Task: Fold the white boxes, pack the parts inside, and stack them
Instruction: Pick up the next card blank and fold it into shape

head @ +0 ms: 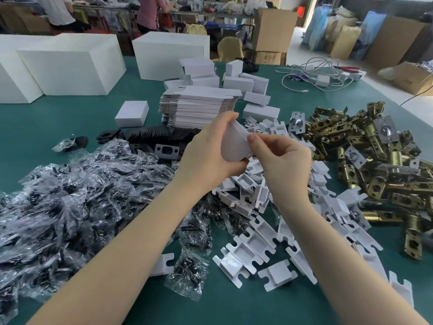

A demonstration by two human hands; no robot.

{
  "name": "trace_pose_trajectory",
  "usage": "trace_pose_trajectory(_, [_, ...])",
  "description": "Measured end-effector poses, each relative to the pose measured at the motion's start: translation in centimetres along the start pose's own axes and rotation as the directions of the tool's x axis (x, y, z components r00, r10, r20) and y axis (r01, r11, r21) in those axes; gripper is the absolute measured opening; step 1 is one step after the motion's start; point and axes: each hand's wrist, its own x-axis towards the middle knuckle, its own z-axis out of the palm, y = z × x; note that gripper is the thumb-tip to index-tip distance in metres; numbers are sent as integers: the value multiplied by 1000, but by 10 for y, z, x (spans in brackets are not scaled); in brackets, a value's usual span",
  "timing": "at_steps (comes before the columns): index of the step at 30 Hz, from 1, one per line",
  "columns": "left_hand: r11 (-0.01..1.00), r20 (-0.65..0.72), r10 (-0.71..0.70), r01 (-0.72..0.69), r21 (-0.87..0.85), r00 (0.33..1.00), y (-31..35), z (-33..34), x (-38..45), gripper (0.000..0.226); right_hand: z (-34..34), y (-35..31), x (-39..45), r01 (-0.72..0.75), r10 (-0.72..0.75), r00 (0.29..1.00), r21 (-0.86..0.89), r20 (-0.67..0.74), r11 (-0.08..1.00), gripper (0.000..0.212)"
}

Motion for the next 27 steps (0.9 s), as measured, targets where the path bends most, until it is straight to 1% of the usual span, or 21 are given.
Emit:
trace_pose_trajectory(3, [999, 18, -17, 18, -48, 1000, -2, -3, 2, 88, 0, -3, -1, 67, -65, 997, -39, 39, 997, 12])
trace_pose_trajectory(7, [987, 48, -34, 42, -156, 998, -3, -7, 3, 85, -3, -8, 0, 142, -136, 985, -49, 103, 989, 18])
trace_pose_trajectory(9, [985, 50, -43, 51, -166, 998, -2, -8, 3, 85, -6, -12, 1, 134, -128, 981, -31, 145, 990, 19])
trace_pose_trajectory(12, [993, 24, -34, 36, -110, 999, -2, -9, 4, 87, -8, -13, 5, 81, -78, 976, -5, 203, 997, 21])
trace_pose_trajectory(15, [990, 37, -48, 53, -129, 998, -2, -10, 3, 88, -10, -13, 10, 77, -67, 960, -25, 272, 997, 23])
trace_pose_trajectory(17, [991, 50, -45, 51, -124, 998, -2, -10, 4, 89, -12, -14, 11, 88, -74, 958, -38, 276, 995, 21])
trace_pose_trajectory(22, [995, 48, -31, 35, -92, 998, 0, -9, 3, 92, -15, -13, 13, 47, -60, 962, 56, 268, 997, 20])
trace_pose_trajectory(27, [993, 81, -31, 40, -114, 996, 1, -11, 3, 90, -16, -12, 13, 82, -104, 957, 93, 272, 992, 22])
